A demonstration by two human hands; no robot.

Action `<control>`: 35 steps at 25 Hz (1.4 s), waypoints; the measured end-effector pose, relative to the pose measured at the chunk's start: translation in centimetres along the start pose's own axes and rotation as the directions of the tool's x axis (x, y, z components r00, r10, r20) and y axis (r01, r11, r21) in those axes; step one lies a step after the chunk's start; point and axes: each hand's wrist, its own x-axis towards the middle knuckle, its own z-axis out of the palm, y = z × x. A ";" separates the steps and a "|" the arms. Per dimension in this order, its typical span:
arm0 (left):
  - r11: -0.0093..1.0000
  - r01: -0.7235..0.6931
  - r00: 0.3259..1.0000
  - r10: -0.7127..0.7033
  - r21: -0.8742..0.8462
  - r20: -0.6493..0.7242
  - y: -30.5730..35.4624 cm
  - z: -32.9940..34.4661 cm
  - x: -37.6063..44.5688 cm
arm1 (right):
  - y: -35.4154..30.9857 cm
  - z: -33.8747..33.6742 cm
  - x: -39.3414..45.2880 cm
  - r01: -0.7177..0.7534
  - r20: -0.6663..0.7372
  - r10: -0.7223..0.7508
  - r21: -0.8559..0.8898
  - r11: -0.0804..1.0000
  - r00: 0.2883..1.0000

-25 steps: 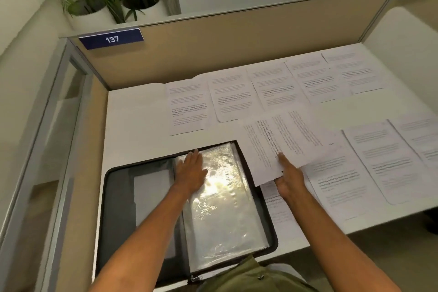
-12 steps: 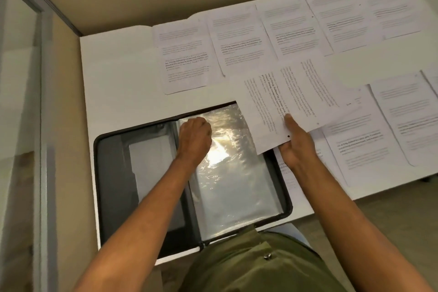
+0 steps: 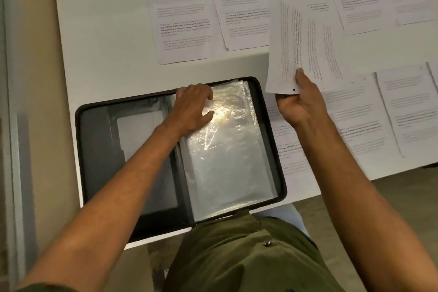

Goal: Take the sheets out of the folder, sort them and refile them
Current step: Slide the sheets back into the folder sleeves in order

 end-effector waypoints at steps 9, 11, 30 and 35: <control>0.971 0.126 0.990 -0.137 -0.205 -0.043 -0.6 0.0 1.6 | 3.4 4.7 7.3 0.058 0.074 -0.043 -0.203 0.978 0.996; 0.970 0.112 0.983 -0.140 -0.215 -0.120 -0.2 0.7 1.2 | 4.5 5.5 8.8 0.100 0.076 -0.082 -0.285 0.953 0.994; 0.984 0.173 0.952 -0.177 -0.041 -0.249 1.8 0.2 1.1 | 6.7 4.3 10.6 0.526 0.599 -0.030 -0.676 0.516 0.800; 0.969 0.246 0.940 -0.233 0.023 -0.248 2.3 0.1 1.6 | 5.9 3.9 10.7 0.539 0.612 0.077 -0.743 0.396 0.787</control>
